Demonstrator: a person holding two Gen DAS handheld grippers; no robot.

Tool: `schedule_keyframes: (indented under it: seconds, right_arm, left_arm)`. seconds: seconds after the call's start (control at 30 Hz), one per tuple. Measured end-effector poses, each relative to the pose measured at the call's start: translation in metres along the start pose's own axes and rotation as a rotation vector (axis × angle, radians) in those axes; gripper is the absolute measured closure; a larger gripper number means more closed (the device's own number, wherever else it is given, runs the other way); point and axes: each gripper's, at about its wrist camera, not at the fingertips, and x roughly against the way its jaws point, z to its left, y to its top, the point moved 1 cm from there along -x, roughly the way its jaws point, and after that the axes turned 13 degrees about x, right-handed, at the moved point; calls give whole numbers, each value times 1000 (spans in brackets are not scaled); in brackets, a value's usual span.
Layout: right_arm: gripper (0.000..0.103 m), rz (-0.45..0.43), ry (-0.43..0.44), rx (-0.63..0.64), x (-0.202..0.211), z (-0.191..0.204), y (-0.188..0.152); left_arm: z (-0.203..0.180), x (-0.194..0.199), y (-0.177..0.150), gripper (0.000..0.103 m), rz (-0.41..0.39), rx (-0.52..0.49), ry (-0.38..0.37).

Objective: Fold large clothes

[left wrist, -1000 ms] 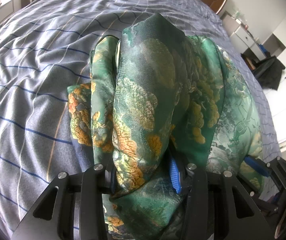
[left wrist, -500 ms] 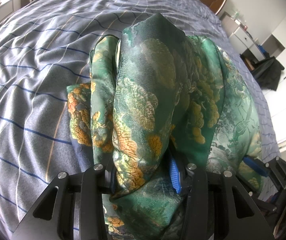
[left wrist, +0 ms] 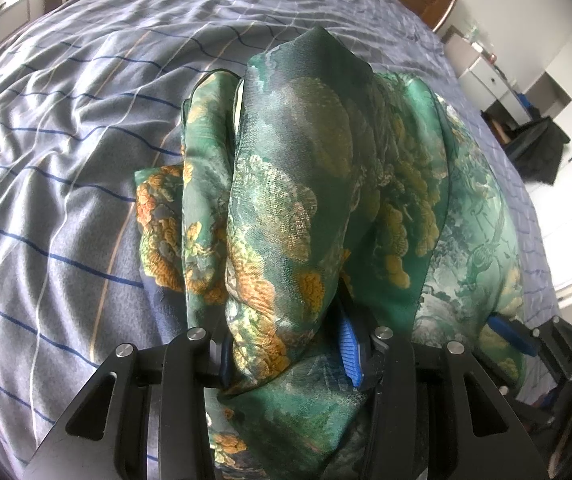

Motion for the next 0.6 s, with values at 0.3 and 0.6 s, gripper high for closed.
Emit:
schedule_keyframes:
  seconds: [0.3,0.6]
  right_arm:
    - [66,-208,112,-333,65,-41,-41]
    - [66,-189,89,-433,76,-42,-103]
  left_arm:
    - [7,2,1,58,-5,12,-26]
    - [9,4,1,58,-4,11,-33]
